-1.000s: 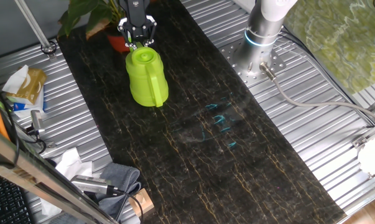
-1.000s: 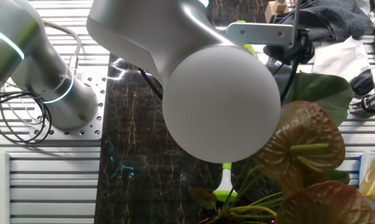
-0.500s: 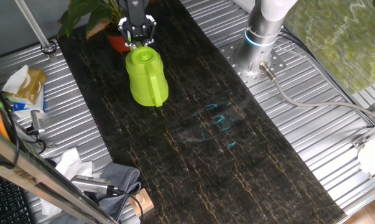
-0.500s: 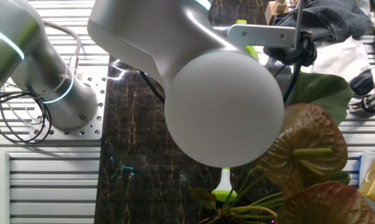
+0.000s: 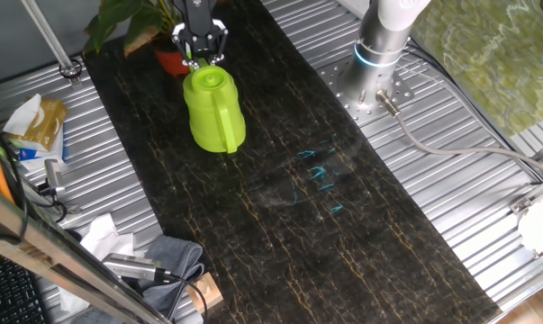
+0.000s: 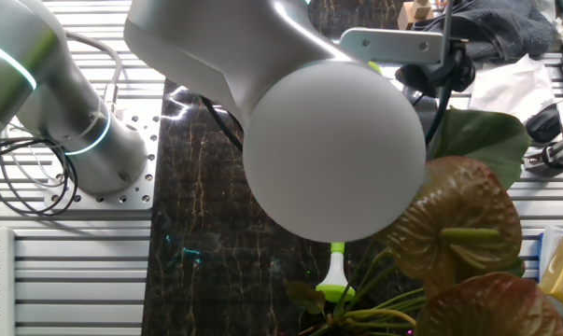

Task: Water the plant

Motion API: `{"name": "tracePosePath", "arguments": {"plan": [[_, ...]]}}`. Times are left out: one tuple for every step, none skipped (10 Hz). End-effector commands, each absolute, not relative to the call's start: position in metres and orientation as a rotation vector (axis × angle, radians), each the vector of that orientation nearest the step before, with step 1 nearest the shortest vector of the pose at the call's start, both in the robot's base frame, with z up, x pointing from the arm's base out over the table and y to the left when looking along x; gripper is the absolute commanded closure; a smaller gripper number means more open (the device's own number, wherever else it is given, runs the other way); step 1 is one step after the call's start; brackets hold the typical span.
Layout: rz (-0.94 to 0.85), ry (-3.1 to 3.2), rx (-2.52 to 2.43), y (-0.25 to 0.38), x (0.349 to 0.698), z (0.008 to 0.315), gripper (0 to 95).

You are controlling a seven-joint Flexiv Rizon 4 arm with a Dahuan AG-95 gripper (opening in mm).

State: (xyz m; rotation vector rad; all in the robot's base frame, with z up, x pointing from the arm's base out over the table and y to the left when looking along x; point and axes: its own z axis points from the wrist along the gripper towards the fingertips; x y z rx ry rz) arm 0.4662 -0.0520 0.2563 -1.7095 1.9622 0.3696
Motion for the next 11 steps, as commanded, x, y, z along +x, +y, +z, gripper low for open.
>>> {"name": "tracePosePath", "arguments": {"plan": [[0.378,1.954,-1.707,-0.0532,0.4665,0.2584,95.0],[0.380,1.953,-1.706,-0.0545,0.4662,0.2593,95.0],[0.381,1.950,-1.707,-0.0552,0.4659,0.2600,95.0],[0.382,1.948,-1.707,-0.0568,0.4654,0.2611,95.0],[0.382,1.948,-1.707,-0.0572,0.4652,0.2614,95.0],[0.391,1.943,-1.701,-0.0584,0.4647,0.2625,95.0],[0.395,1.945,-1.696,-0.0584,0.4642,0.2638,95.0],[0.397,1.944,-1.695,-0.0582,0.4640,0.2644,95.0],[0.396,1.944,-1.694,-0.0581,0.4635,0.2656,95.0],[0.398,1.942,-1.694,-0.0583,0.4634,0.2658,95.0],[0.402,1.940,-1.692,-0.0583,0.4632,0.2663,95.0]]}}
